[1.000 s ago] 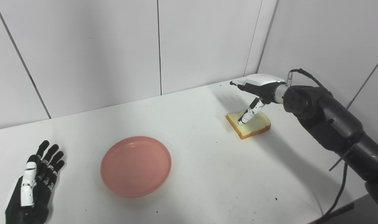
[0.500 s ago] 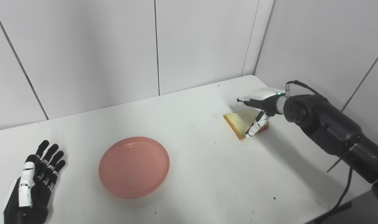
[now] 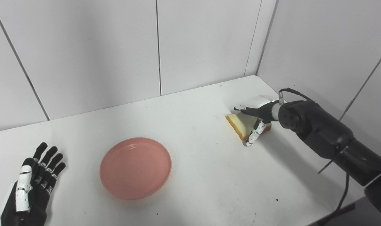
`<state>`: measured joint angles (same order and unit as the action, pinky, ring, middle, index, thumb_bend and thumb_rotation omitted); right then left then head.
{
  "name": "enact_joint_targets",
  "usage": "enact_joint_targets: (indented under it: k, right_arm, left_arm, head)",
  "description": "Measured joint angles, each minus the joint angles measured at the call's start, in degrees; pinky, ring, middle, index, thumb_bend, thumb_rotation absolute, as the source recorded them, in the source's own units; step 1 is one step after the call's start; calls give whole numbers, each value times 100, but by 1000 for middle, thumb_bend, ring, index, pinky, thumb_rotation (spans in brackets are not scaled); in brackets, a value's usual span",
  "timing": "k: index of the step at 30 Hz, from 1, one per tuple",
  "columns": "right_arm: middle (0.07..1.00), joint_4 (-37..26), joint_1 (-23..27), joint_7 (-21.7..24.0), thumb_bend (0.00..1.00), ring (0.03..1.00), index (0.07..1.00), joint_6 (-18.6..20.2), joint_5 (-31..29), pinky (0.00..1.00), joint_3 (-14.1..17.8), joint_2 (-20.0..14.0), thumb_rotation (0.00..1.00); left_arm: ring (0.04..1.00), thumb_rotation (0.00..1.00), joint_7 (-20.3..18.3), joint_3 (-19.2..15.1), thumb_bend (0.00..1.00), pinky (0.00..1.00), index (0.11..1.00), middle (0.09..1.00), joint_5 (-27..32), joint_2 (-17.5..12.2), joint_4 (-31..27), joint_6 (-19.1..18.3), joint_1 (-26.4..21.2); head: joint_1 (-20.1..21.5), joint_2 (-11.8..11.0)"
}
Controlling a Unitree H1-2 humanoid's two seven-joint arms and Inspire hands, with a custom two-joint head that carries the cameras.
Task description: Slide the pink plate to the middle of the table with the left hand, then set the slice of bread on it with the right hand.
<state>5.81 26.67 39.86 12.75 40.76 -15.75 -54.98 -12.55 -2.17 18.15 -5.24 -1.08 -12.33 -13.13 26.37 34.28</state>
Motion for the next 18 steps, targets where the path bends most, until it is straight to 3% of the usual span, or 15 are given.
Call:
enact_joint_targets:
  k: [7, 18]
  right_arm:
    - [1000, 193, -5, -339, 1000, 1000, 1000, -287, 73, 1000, -13, 126, 452]
    - [1000, 667, 189, -426, 1000, 1000, 1000, -324, 175, 1000, -54, 230, 386]
  left_arm:
    - [950, 1000, 0, 9, 448, 956, 945, 959, 0, -8, -104, -85, 20]
    - [951, 1000, 3, 4, 454, 958, 950, 963, 0, -8, -229, -214, 78]
  head:
    - [9, 35]
    - [-26, 97]
